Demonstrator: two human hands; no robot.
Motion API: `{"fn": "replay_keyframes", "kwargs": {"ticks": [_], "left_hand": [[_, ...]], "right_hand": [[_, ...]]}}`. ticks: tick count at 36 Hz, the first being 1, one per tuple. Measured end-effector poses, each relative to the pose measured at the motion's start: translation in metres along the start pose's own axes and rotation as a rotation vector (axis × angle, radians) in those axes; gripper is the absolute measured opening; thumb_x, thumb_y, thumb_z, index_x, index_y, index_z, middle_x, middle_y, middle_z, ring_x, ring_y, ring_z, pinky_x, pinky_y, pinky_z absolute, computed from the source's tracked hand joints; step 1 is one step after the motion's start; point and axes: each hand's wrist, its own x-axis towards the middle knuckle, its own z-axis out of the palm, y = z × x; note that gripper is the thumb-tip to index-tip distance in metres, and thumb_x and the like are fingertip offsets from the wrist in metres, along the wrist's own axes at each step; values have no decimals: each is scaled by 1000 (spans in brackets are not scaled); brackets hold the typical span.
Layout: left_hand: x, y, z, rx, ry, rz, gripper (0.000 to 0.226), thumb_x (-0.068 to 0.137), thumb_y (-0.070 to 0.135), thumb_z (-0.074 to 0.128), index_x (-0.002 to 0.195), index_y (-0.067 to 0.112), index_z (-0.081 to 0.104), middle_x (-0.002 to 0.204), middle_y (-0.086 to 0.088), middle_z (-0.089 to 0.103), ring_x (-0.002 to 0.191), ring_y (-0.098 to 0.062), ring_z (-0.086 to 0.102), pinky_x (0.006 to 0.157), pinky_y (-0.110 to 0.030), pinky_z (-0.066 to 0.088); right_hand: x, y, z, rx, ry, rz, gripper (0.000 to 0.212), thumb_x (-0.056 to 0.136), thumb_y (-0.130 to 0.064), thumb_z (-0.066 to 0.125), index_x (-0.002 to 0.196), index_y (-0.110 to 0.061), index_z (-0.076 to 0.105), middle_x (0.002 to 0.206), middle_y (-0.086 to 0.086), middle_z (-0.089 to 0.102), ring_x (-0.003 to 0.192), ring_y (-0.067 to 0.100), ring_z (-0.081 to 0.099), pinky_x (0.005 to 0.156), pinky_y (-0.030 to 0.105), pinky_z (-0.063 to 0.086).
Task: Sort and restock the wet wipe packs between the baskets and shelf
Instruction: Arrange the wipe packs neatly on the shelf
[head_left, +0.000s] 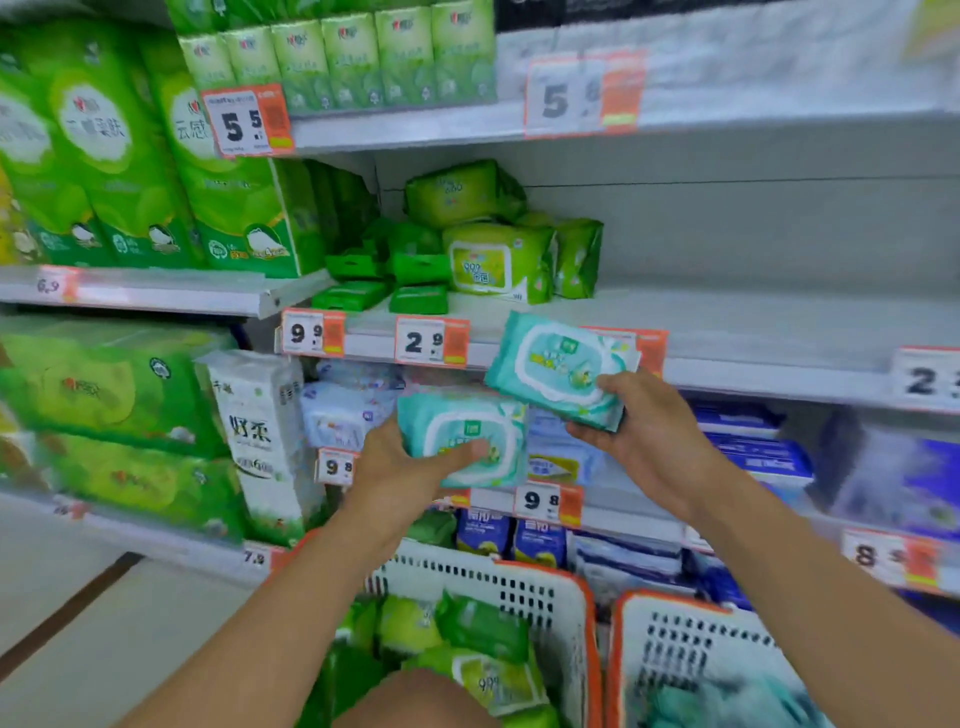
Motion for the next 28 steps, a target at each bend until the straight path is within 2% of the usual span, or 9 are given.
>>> {"fn": "replay_keyframes", "kwargs": {"ticks": [5, 9, 14, 16, 21, 25, 28], "left_hand": [[-17, 9, 6, -111, -89, -94, 42, 75, 7, 78, 114, 10, 65, 104, -7, 76, 93, -27, 74, 73, -40, 62], [-20, 17, 11, -180, -110, -117, 44, 74, 8, 77, 116, 7, 63, 108, -11, 74, 96, -30, 73, 76, -42, 62], [-21, 30, 26, -182, -151, -92, 44, 74, 7, 76, 115, 9, 63, 107, -10, 75, 93, -27, 74, 72, -39, 62], [-21, 34, 34, -172, -161, -91, 38, 78, 3, 74, 114, 9, 63, 106, -10, 75, 93, -28, 74, 73, -40, 62], [-21, 41, 59, -140, -215, -103, 32, 82, -1, 72, 112, 7, 64, 105, -11, 75, 92, -27, 74, 73, -39, 62], [-21, 38, 88, -76, -301, -157, 35, 79, -3, 74, 111, 7, 63, 102, -10, 76, 90, -26, 74, 70, -38, 63], [-24, 23, 116, -48, -358, -202, 44, 78, -3, 76, 117, 9, 61, 106, -10, 75, 89, -25, 74, 64, -36, 62]], "right_hand": [[-19, -12, -15, -78, -25, -68, 22, 100, -4, 49, 111, -14, 65, 115, 8, 73, 99, 23, 71, 78, 40, 62], [-27, -25, -24, -103, -14, -108, 24, 100, -4, 48, 115, -14, 64, 115, 8, 73, 100, 23, 70, 82, 43, 60], [-35, -41, -37, -138, 1, -139, 23, 100, -6, 50, 118, -12, 63, 112, 5, 74, 108, 28, 69, 87, 49, 59], [-39, -47, -44, -146, 11, -148, 24, 101, -6, 49, 121, -10, 61, 117, 8, 72, 111, 30, 68, 87, 48, 59], [-51, -57, -74, -109, 17, -138, 27, 100, -5, 49, 124, -13, 60, 121, 9, 71, 108, 28, 69, 73, 35, 61], [-64, -56, -116, -112, 88, -102, 25, 97, -2, 53, 116, -15, 63, 119, 10, 71, 101, 27, 72, 72, 41, 62], [-78, -51, -158, -104, 178, -40, 25, 93, 0, 55, 111, -16, 62, 118, 15, 70, 101, 34, 69, 72, 46, 62]]}}
